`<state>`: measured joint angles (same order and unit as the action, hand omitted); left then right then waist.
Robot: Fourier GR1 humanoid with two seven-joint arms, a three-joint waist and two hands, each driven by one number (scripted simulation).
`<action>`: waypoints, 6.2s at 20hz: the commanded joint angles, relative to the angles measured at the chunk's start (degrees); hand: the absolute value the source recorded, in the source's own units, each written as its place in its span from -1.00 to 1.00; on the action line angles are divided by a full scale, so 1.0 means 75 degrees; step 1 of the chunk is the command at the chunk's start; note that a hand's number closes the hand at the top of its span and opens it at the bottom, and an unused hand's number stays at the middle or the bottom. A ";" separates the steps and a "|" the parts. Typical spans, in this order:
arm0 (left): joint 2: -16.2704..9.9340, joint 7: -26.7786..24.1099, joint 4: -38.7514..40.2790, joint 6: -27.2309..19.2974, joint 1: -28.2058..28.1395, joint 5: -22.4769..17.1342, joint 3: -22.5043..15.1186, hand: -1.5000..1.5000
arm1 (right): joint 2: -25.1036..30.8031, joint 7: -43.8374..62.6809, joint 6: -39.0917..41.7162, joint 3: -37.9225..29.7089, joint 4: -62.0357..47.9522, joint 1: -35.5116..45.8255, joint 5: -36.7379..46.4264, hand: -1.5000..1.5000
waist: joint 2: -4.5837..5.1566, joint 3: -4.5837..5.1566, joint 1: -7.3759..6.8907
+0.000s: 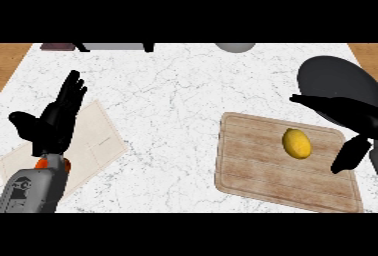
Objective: Pick the lemon from the cutting board and place it in the pan
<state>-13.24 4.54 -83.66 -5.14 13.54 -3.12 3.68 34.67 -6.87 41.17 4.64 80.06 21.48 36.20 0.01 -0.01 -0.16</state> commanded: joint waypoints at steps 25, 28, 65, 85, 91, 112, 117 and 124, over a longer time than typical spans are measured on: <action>0.0148 -0.0587 0.0297 0.0517 -0.0315 0.0198 0.0477 0.00 | -0.0956 -0.2123 -0.1111 0.0656 -0.1588 0.0048 0.2298 1.00 | 0.0006 0.0001 0.0002; 0.0334 -0.0210 0.0623 0.0188 0.0556 0.0371 0.0429 0.00 | -0.1046 -0.2029 -0.0702 0.0574 -0.1696 0.0435 0.2465 1.00 | 0.0008 0.0001 0.0015; 0.0622 0.0108 -0.0294 0.0200 -0.0171 0.0487 0.0141 0.00 | -0.1938 0.1495 -0.2915 -0.4352 0.0992 0.1059 -0.0006 1.00 | 0.0038 -0.0004 -0.0113; 0.0446 0.0136 0.0024 0.0544 0.0644 0.0409 0.0118 0.00 | -0.0164 -0.2493 -0.7424 -0.4883 -0.7111 0.2872 0.1763 1.00 | 0.0341 -0.0060 -0.0706; 0.0615 -0.0199 0.0143 0.0335 0.0434 0.0592 0.0058 0.00 | 0.0142 -0.2416 -0.4990 -0.5173 -0.8480 0.3133 0.1174 -1.00 | 0.0347 -0.0058 -0.0672; 0.0569 -0.0171 -0.0235 0.0336 -0.0240 0.0523 0.0187 0.00 | 0.1897 -0.5117 -0.1434 -0.7231 -0.9558 0.2232 -0.1086 -1.00 | 0.0085 -0.0044 -0.0158; 0.0576 0.0117 -0.0089 0.0164 0.0134 0.0575 0.0255 0.00 | 0.2391 -0.5668 -0.0241 -0.7253 -0.9406 0.1567 -0.1338 -1.00 | 0.0058 -0.0038 -0.0029; 0.0450 -0.0298 0.0093 0.0351 -0.0112 0.0488 0.0411 0.00 | 0.2701 -0.5993 0.0304 -0.7108 -0.8972 0.0609 -0.1630 -1.00 | 0.0015 -0.0017 0.0077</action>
<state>-10.03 4.67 -84.20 -2.98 13.81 0.35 6.79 53.66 -42.34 31.84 -48.65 11.99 29.91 25.34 0.22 -0.21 0.08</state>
